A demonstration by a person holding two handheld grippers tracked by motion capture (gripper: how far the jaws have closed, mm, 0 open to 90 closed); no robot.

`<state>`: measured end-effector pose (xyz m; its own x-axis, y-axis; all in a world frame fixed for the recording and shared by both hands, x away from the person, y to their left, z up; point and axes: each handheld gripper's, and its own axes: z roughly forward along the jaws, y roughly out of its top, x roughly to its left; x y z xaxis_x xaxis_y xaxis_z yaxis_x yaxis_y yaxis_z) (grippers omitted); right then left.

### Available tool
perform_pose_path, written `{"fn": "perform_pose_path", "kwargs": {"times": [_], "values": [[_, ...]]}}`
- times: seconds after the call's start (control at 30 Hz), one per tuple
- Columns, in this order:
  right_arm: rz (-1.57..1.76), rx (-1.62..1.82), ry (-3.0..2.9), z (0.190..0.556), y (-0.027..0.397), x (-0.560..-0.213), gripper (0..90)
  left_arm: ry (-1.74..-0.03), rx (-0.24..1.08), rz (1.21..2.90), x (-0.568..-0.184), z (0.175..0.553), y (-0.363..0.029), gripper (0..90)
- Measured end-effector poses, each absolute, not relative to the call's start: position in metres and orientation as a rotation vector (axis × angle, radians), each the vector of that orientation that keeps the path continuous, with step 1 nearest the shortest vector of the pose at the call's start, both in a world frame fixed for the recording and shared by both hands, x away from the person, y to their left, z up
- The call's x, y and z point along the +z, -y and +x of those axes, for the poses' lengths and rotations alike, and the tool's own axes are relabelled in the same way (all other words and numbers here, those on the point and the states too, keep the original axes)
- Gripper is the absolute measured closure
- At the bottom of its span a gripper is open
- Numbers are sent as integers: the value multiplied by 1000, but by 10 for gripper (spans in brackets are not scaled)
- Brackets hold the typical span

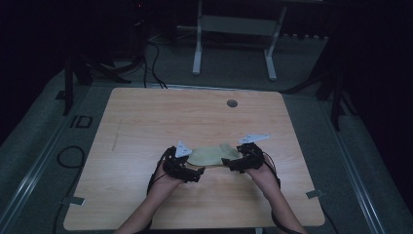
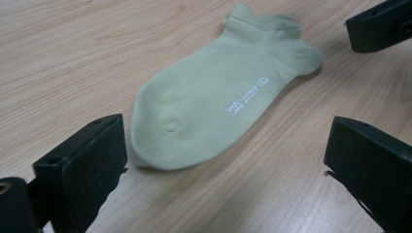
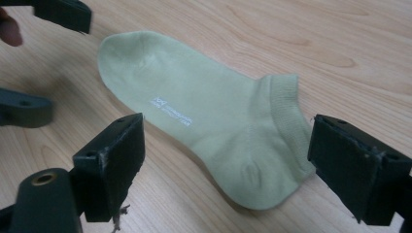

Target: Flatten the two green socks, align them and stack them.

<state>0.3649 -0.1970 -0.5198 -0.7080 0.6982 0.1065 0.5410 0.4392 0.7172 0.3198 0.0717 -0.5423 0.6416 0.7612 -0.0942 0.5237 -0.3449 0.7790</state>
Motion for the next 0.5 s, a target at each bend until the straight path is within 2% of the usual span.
{"fn": "perform_pose_path", "kwargs": {"times": [0.5], "values": [[1024,1136,-2470,356,217,-520,128,-1005,377,2031,-543,302,-109,20]]}}
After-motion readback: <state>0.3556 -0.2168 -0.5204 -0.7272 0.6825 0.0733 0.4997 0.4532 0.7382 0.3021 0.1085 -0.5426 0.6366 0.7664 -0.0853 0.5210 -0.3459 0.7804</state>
